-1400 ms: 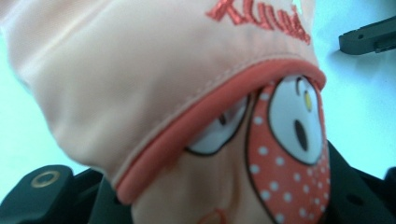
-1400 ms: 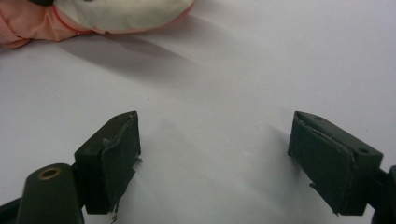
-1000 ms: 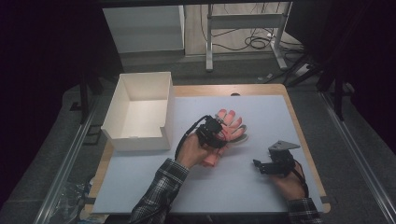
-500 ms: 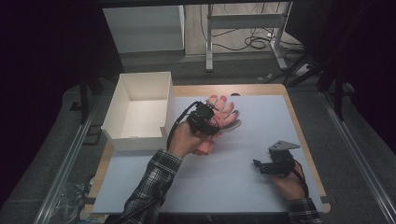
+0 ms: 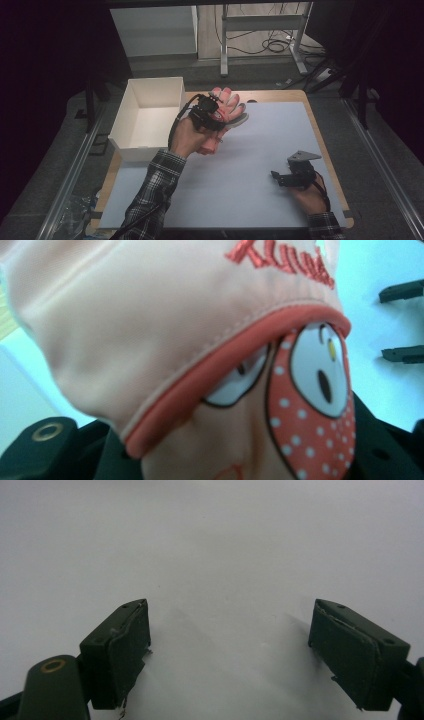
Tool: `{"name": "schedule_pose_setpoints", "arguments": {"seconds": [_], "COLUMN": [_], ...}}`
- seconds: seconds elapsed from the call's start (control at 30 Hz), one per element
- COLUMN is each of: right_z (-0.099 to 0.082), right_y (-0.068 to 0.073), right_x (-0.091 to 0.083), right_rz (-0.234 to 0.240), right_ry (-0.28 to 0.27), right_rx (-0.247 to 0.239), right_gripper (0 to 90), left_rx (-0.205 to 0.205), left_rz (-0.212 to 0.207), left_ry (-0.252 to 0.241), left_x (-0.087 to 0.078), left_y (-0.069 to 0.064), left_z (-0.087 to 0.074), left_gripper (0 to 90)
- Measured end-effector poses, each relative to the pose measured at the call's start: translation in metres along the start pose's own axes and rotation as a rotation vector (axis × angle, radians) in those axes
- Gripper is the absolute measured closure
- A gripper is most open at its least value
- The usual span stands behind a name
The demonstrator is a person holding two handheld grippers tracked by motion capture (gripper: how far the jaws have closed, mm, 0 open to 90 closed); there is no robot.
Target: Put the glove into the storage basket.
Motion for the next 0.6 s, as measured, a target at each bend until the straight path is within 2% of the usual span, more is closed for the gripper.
{"name": "schedule_pose_setpoints", "arguments": {"seconds": [0.33, 0.6], "right_z": [0.000, 0.000], "right_y": [0.000, 0.000], "right_x": [0.000, 0.000], "right_rz": [0.001, 0.000], "right_ry": [0.000, 0.000], "right_rx": [0.001, 0.001], "right_gripper": [17.2, 17.2], "left_rx": [-0.056, -0.121], "left_rz": [0.063, 0.110], "left_ry": [-0.010, -0.022], "left_x": [-0.033, -0.052], "left_y": [0.033, 0.062], "left_z": [0.010, 0.010], "left_gripper": [57.0, 56.8]}}
Point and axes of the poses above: each handheld gripper's, and its own axes: x roughly forward along the jaws, z roughly out of its top, y roughly to its left, the point moved 6 cm from there along x, roughly forward along the jaws, and after that the axes turned 8 degrees about -x, right-handed, at the moved point
